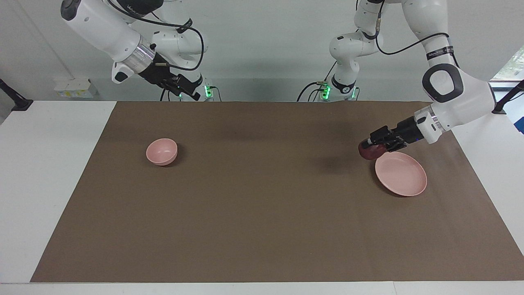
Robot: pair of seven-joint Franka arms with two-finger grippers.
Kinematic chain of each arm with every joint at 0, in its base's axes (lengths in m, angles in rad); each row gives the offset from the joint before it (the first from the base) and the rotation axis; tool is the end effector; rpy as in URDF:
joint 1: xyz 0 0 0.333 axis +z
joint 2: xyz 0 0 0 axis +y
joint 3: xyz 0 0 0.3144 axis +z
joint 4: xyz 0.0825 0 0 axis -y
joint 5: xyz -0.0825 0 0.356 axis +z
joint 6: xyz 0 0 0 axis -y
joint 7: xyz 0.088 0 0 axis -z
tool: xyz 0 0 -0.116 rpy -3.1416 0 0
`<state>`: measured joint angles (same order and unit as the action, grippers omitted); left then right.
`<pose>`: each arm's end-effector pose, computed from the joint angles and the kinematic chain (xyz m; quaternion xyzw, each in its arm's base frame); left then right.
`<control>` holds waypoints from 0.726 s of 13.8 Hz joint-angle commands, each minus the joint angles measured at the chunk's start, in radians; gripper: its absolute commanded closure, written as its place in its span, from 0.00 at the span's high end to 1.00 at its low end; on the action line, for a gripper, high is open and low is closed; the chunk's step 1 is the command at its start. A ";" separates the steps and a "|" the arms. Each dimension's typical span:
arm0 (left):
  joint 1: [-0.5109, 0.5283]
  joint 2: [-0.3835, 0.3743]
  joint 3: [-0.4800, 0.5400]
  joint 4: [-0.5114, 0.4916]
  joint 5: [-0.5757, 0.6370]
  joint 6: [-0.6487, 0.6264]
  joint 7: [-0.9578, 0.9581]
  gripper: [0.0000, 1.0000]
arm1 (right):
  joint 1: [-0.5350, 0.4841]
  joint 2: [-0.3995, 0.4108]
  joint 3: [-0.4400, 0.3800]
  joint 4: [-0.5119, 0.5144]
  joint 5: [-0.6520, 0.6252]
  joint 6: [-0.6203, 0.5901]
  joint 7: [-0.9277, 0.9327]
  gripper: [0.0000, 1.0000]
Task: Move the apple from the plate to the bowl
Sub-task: 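Lift the apple with the left gripper while the right gripper reaches forward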
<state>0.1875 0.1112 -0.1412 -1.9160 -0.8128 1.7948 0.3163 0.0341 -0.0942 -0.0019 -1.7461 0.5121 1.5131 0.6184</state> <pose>0.5470 -0.0404 0.4482 0.9188 0.0077 -0.0366 0.3929 0.4843 0.0748 0.5956 -0.9230 0.2817 0.1445 0.2186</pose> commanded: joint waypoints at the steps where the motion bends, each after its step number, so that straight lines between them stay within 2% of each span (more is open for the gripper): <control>1: -0.002 -0.028 -0.029 -0.012 -0.116 -0.029 0.009 0.00 | 0.010 -0.018 0.003 -0.036 0.068 0.035 0.104 1.00; 7: -0.003 -0.076 -0.072 -0.029 -0.353 -0.081 0.000 0.00 | 0.092 0.011 0.003 -0.035 0.141 0.151 0.363 1.00; 10: -0.003 -0.105 -0.139 -0.049 -0.445 -0.069 -0.009 0.00 | 0.138 0.059 0.003 -0.003 0.174 0.203 0.515 1.00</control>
<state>0.1867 0.0515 -0.2507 -1.9232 -1.1953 1.7236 0.3137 0.1479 -0.0664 0.0007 -1.7683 0.6525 1.6821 1.0485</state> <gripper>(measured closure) 0.269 0.000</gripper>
